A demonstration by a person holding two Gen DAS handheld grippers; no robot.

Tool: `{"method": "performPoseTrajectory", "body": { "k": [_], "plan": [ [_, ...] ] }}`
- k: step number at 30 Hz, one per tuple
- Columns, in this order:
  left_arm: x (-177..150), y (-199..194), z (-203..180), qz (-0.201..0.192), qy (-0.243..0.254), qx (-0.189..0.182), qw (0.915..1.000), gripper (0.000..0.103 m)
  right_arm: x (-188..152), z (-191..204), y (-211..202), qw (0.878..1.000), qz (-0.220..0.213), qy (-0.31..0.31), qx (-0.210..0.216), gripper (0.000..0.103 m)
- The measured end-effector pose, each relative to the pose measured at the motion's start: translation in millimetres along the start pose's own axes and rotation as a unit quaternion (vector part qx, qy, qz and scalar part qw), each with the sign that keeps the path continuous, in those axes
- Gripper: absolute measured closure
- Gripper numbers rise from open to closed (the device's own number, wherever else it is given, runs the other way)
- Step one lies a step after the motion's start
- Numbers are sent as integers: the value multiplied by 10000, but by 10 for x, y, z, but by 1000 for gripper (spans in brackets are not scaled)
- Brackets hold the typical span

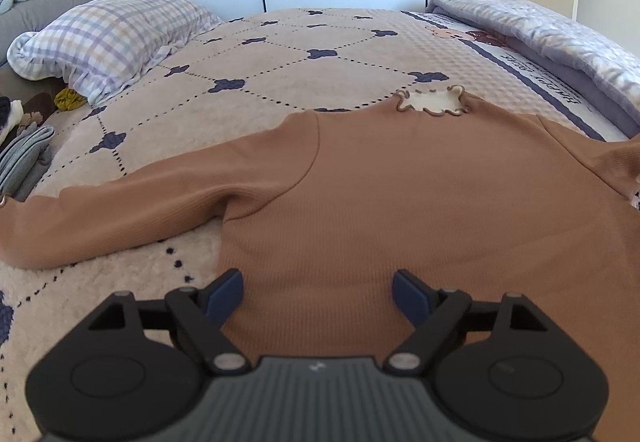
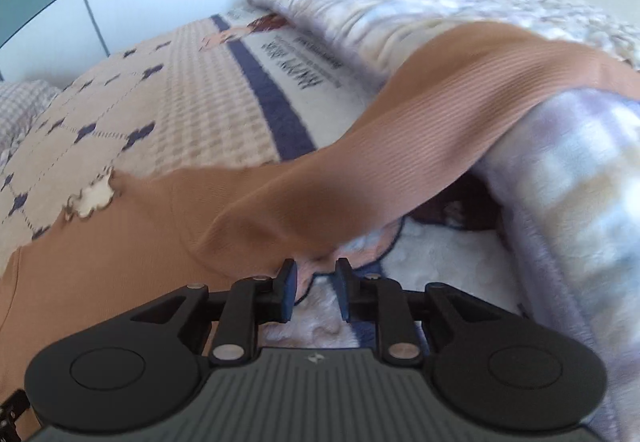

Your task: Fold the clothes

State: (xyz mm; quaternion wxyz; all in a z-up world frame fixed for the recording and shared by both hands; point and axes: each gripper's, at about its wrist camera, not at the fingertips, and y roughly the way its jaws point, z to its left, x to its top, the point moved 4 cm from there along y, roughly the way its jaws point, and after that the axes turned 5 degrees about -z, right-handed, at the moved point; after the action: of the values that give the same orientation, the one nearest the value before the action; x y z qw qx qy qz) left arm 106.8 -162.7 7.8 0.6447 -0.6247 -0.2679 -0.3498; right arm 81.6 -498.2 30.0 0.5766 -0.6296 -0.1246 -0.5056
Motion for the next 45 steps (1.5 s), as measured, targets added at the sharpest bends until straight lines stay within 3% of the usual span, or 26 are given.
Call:
{"method": "performPoseTrajectory", "body": {
  "k": [1, 3, 5, 7, 10, 13, 15, 16, 17, 20, 22, 23, 25, 27, 30, 35, 39, 43, 45],
  "plan": [
    [7, -4, 11, -3, -35, -18, 10000, 20, 83, -53, -100, 9997, -241, 73, -42, 73],
    [21, -14, 34, -35, -105, -49, 9999, 20, 265, -255, -318, 9958, -773, 493, -64, 55],
    [45, -43, 45, -179, -173, -109, 9996, 20, 401, -564, -527, 9848, -1299, 1150, -95, 50],
    [97, -106, 41, -427, -249, -269, 9984, 19, 461, -948, -684, 9655, -1714, 1945, -263, 47],
    [167, -197, 12, -741, -272, -441, 9959, 15, 407, -1542, -741, 9258, -1983, 3118, -800, 44],
    [134, -116, -5, -514, -198, -410, 9976, 13, 233, -1951, -609, 8955, -1883, 3837, -1244, 44],
    [81, -21, 13, -252, -301, -464, 9982, 13, 154, -2104, -503, 8733, -2037, 4304, -1028, 43],
    [64, 14, 25, -135, -370, -465, 9981, 14, 154, -2121, -458, 8683, -2134, 4388, -893, 42],
    [50, 32, 31, -60, -419, -456, 9981, 14, 175, -2107, -407, 8703, -2200, 4336, -786, 39],
    [36, 13, 12, -101, -331, -449, 9984, 13, 245, -1971, -288, 8939, -2194, 3840, -740, 40],
    [32, 4, 4, -120, -292, -439, 9985, 13, 267, -1910, -268, 9001, -2210, 3709, -583, 65],
    [29, 6, 7, -109, -304, -441, 9985, 13, 273, -1900, -261, 8994, -2225, 3740, -419, 85],
    [25, 6, 33, -95, -357, -442, 9983, 13, 276, -1898, -255, 8949, -2256, 3849, -97, 87],
    [27, 7, 62, -87, -419, -417, 9982, 13, 297, -1865, -276, 8982, -2293, 3751, -85, 97],
    [42, -7, 89, -93, -508, -425, 9978, 14, 381, -1756, -445, 8993, -2571, 3537, 93, 98],
    [37, -20, 102, -87, -537, -422, 9976, 13, 608, -1362, -725, 9138, -2970, 2682, 701, 99],
    [62, -9, 143, -106, -644, -400, 9971, 13, 663, -985, -884, 9205, -2916, 2191, 1404, 99],
    [86, -1, 225, -95, -804, -366, 9960, 13, 643, -221, -1061, 9313, -2691, 967, 2255, 99],
    [118, -18, 314, -135, -938, -299, 9950, 13, 528, 215, -1083, 9276, -2461, 384, 2785, 99]
  ]
}}
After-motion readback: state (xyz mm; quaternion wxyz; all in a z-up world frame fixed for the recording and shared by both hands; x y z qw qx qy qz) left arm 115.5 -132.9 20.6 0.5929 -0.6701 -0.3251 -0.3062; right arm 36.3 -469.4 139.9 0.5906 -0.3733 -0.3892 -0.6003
